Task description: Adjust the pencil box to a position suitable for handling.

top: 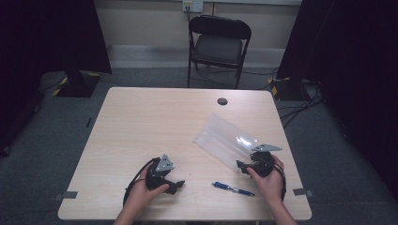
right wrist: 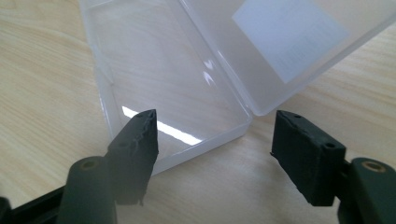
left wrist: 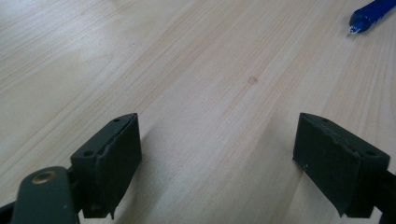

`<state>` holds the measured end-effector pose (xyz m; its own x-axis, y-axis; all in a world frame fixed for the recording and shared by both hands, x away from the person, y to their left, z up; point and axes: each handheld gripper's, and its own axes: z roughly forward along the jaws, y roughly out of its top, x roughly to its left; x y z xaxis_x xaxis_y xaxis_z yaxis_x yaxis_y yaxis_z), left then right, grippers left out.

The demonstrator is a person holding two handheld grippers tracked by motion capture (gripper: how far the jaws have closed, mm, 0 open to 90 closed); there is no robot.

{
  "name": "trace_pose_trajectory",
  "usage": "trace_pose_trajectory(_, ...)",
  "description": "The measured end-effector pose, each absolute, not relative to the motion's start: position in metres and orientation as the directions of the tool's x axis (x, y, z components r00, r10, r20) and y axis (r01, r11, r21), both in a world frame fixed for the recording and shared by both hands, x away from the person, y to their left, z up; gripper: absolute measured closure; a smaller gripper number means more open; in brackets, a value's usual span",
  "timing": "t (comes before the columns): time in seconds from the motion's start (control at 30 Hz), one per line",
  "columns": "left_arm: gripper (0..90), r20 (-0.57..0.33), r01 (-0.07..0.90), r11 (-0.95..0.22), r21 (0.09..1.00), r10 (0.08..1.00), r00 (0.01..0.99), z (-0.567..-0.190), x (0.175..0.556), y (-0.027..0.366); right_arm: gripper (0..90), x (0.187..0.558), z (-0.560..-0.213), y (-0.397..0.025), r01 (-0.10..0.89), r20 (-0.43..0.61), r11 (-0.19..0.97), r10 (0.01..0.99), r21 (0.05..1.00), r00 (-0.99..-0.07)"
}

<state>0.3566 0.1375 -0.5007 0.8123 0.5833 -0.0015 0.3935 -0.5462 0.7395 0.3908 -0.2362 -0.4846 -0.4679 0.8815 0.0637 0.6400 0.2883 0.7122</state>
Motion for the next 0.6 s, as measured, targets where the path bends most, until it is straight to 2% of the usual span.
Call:
trace_pose_trajectory(0.2, 14.8, -0.001, 0.392, -0.546, 0.74, 0.583, 0.813, -0.501, 0.357, 0.137, 31.6, 0.4, -0.486, -0.244, 0.643, 0.032, 0.296, 0.894, 0.707, -0.447)
trace_pose_trajectory(0.6, 14.8, -0.006, 0.397, -0.543, 0.74, 0.585, 0.811, -0.501, 0.356, 0.137, 31.1, 0.407, -0.486, -0.253, 0.645, 0.049, 0.28, 0.895, 0.711, -0.443)
